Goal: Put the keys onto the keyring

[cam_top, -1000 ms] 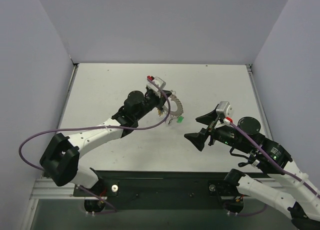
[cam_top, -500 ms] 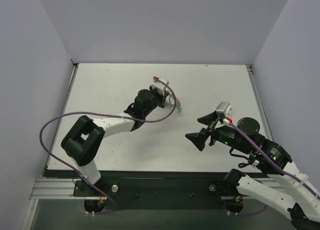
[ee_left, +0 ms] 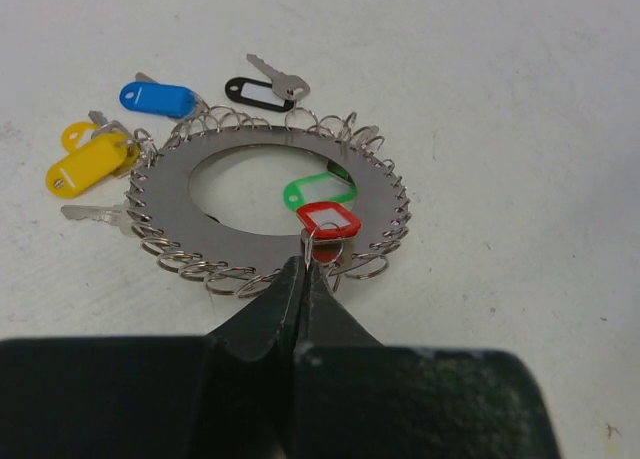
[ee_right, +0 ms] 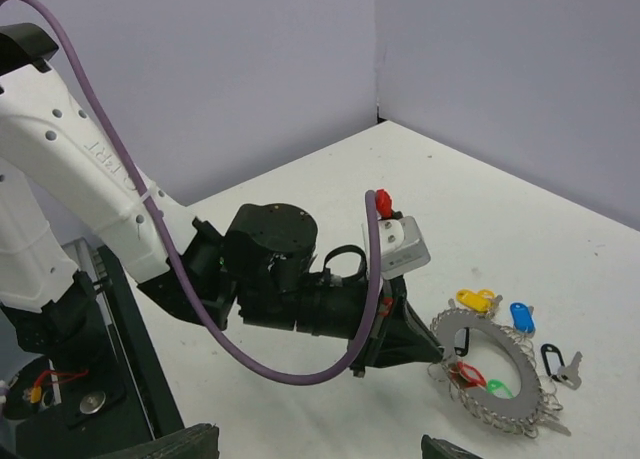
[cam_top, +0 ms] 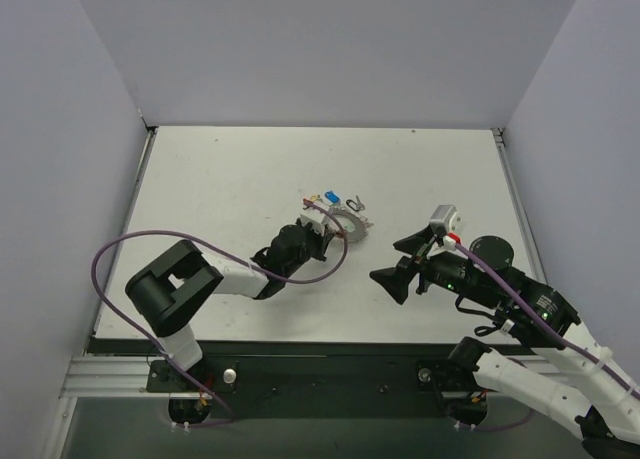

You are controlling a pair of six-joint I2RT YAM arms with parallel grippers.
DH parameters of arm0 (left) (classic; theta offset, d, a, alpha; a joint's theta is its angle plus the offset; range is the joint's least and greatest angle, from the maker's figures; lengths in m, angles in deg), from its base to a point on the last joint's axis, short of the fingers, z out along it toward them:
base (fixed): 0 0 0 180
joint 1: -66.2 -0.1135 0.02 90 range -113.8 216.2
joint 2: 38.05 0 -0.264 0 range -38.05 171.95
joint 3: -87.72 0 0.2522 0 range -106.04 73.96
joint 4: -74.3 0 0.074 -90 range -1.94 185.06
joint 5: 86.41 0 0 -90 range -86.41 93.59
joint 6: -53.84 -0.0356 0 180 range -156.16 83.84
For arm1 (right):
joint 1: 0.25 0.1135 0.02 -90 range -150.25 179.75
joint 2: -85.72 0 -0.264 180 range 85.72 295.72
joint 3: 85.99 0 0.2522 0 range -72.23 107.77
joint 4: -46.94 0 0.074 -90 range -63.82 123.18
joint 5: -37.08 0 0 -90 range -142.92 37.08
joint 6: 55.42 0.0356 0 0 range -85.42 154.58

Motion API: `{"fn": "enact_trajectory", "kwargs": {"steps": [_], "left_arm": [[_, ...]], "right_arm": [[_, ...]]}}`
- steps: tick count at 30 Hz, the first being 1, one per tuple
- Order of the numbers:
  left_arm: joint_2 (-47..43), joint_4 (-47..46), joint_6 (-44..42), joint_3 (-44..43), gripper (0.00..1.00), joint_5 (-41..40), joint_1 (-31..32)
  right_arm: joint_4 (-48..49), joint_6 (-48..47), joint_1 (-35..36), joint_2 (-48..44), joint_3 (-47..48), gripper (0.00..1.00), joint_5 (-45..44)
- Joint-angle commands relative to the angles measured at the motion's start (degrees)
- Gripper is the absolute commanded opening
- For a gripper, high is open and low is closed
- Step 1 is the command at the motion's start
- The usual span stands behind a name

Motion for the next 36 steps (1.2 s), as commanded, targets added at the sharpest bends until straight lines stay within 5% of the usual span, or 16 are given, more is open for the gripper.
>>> {"fn": "enact_trajectory", "kwargs": {"steps": [1, 14, 20, 24, 36], "left_arm": [[-3.84, -6.38, 2.03, 3.09, 0.00, -3.70, 2.10], [-11.22, -4.98, 1.94, 12.06, 0.00, -13.45, 13.79], [-16.14, -3.05, -2.71, 14.17, 0.23, -18.19, 20.46], [-20.62, 2.47, -3.69, 14.08, 0.63, -20.40, 22.32], [-35.82, 20.06, -0.18, 12.68, 0.84, -22.26, 20.05]], "right_arm": [[0.52, 1.50, -0.44, 0.05, -0.19, 0.79, 0.98], [0.26, 3.18, -0.44, 0.58, -1.59, 0.79, 3.09], [0.08, 3.53, -0.36, 0.58, -1.68, 0.79, 3.44], [0.00, 3.88, -0.44, 0.58, -1.59, 0.79, 3.62], [0.61, 4.32, -0.44, 2.60, -0.98, 0.87, 3.62]]}}
